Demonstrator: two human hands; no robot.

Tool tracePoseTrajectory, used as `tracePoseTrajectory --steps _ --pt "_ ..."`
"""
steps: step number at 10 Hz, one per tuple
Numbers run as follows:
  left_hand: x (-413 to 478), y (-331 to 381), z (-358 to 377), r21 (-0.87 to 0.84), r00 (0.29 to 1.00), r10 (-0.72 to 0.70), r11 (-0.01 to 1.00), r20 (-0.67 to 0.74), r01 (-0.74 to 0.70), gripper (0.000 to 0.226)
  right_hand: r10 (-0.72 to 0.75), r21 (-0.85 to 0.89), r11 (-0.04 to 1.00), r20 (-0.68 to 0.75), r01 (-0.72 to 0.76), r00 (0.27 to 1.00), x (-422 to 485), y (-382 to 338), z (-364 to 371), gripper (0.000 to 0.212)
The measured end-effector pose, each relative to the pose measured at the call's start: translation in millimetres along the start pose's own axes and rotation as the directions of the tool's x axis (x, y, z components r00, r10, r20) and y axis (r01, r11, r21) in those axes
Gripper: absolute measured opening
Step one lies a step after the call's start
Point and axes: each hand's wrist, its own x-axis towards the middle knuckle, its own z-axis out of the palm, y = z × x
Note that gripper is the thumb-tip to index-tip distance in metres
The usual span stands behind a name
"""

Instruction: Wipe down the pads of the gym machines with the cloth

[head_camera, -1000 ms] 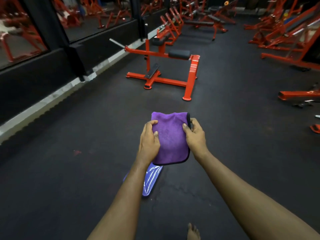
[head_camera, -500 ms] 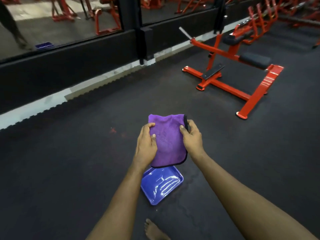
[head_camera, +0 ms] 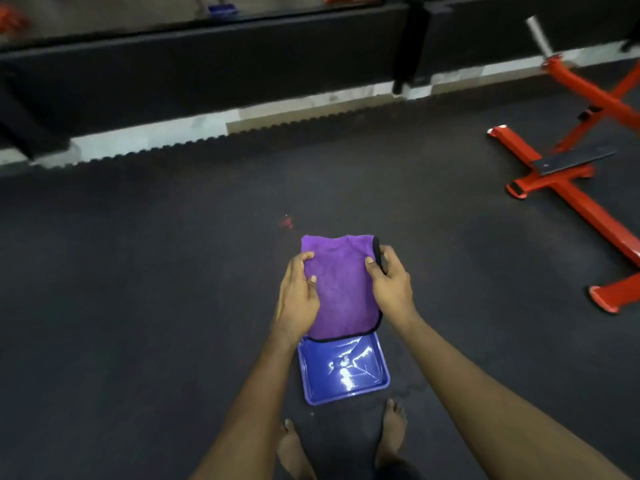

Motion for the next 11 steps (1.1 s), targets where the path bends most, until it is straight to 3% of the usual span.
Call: tracePoseTrajectory --steps 2,4,5,6,7,8,9,10,11 --pt "-10.3 -18.8 44.5 0.078 0.984 -0.165 0.982 -0.062 0.17 0.058 0.074 -0.001 0.997 0.22 -0.076 0.973 45.2 43.8 -4.1 0.009" --pt "-28.7 -75.5 106.5 0.104 0.938 -0.346 0.934 0.033 0.341 0.062 0.269 -0.09 0.963 0.305 -0.254 0.914 68.7 130.7 0.1 0.018" --pt "-34.6 -122.2 142.8 0.122 0.894 -0.439 0.895 0.086 0.428 0.061 0.385 -0.145 0.923 0.309 -0.357 0.87 76.3 188.8 10.9 0.023" --pt "-48.2 -209.0 207.4 0.151 0.83 -0.533 0.845 0.164 0.513 0.063 0.534 -0.185 0.845 0.255 -0.502 0.806 82.2 299.8 29.5 0.037" --pt "-57.8 -278.7 257.1 0.179 0.775 -0.594 0.804 0.215 0.567 0.064 0.606 -0.21 0.795 0.233 -0.569 0.76 83.0 388.6 50.0 0.035" --pt "-63.9 -379.8 330.0 0.221 0.734 -0.638 0.77 0.231 0.599 0.067 0.641 -0.256 0.764 0.2 -0.592 0.741 87.0 512.8 79.0 0.036" --pt "-66.2 -440.6 372.7 0.263 0.726 -0.635 0.772 0.266 0.579 0.067 0.634 -0.269 0.768 0.189 -0.581 0.75 88.5 583.0 99.6 0.035" --pt "-69.1 -505.6 414.4 0.306 0.726 -0.615 0.786 0.308 0.537 0.074 0.629 -0.349 0.761 0.189 -0.547 0.754 95.9 653.1 113.5 0.053" --pt "-71.2 -517.6 425.7 0.39 0.665 -0.672 0.736 0.325 0.553 0.078 0.672 -0.398 0.701 0.089 -0.593 0.735 101.4 666.4 109.4 0.061"
